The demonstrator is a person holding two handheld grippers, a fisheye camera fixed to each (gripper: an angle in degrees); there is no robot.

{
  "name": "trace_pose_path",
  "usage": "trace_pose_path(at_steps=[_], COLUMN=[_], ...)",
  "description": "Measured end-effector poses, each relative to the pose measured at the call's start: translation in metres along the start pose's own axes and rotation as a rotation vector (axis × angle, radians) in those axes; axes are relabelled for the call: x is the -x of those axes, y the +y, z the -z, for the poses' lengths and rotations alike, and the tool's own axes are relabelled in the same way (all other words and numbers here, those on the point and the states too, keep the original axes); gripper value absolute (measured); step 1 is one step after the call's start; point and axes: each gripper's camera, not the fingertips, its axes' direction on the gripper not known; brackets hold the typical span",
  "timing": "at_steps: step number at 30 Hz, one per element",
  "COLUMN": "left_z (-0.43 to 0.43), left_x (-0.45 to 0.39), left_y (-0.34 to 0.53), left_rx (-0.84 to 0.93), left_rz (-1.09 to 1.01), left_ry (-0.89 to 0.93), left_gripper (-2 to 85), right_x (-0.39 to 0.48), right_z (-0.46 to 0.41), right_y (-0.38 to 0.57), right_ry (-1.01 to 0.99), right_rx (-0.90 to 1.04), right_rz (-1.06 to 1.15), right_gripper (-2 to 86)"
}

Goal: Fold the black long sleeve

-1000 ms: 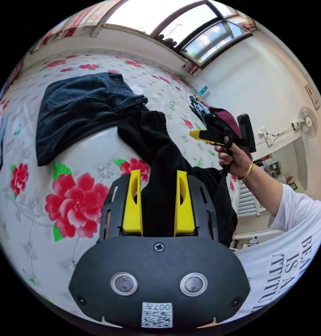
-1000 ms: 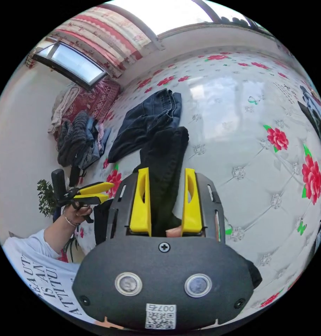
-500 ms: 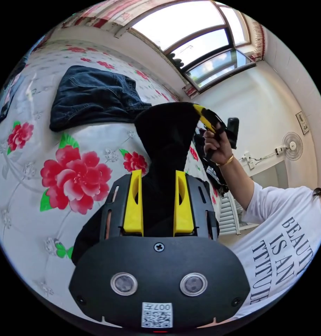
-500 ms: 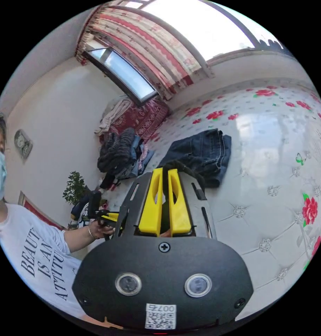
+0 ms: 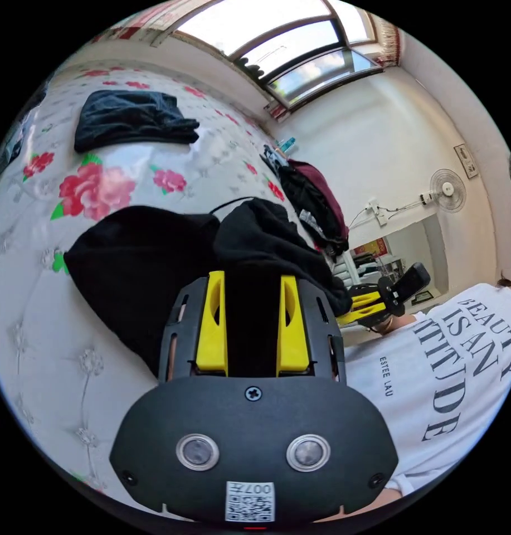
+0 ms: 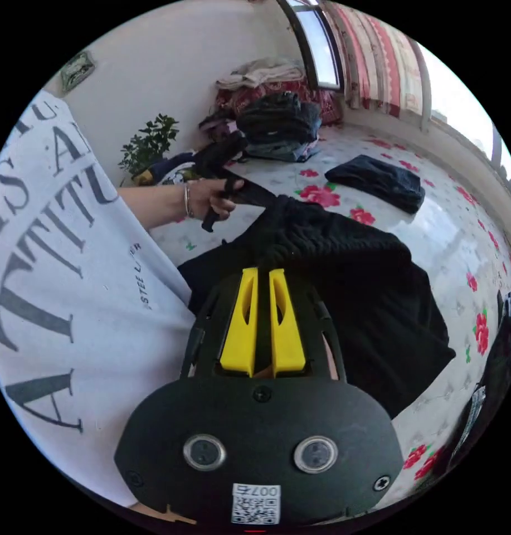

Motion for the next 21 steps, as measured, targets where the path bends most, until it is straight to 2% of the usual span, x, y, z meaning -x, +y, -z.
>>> trace_pose_path(at_steps=[1, 3, 5, 8, 12, 16, 18, 20, 21], left_z=[-0.004, -0.006, -0.002, 0.005, 0.003, -0.036, -0.046, -0.047, -0.045], left_x=[0.003, 0.009, 0.014, 0.012, 0.01, 0.018, 0.01, -0.009, -0.016], left_y=[0.013, 0.031, 0.052, 0.06, 0.042, 0.018, 0.012, 0.008, 0.007], left_rx=[0.036, 0.086, 0.125, 0.133, 0.07, 0.114, 0.113, 0.091, 0.073], left_rz=[0.012, 0.04, 0.065, 0.05, 0.04, 0.04, 0.006, -0.064, -0.089], left_ry=[-0.024, -0.016, -0.02, -0.076, -0.097, -0.069, -0.057, -0.072, -0.067], left_gripper=[13.3, 13.4, 13.6, 13.8, 13.9, 11.9, 8.9, 2.1, 1.6], right_x=[0.002, 0.002, -0.003, -0.028, -0.089, -0.156, -0.169, -0.169, -0.168], right_z=[-0.022, -0.037, -0.033, -0.01, 0.016, -0.005, -0.009, 0.005, 0.017], right_y=[0.008, 0.016, 0.019, 0.018, 0.015, 0.004, 0.0, -0.001, 0.002], right_ry=[0.006, 0.018, 0.02, -0.024, -0.122, -0.198, -0.245, -0.235, -0.261], right_rx=[0.104, 0.192, 0.197, 0.124, -0.07, -0.08, -0.074, -0.134, -0.188], right_rz=[0.002, 0.016, -0.001, -0.098, -0.35, -0.586, -0.618, -0.596, -0.576], right_gripper=[2.8, 3.7, 4.6, 5.9, 7.2, 7.7, 7.3, 6.9, 6.7])
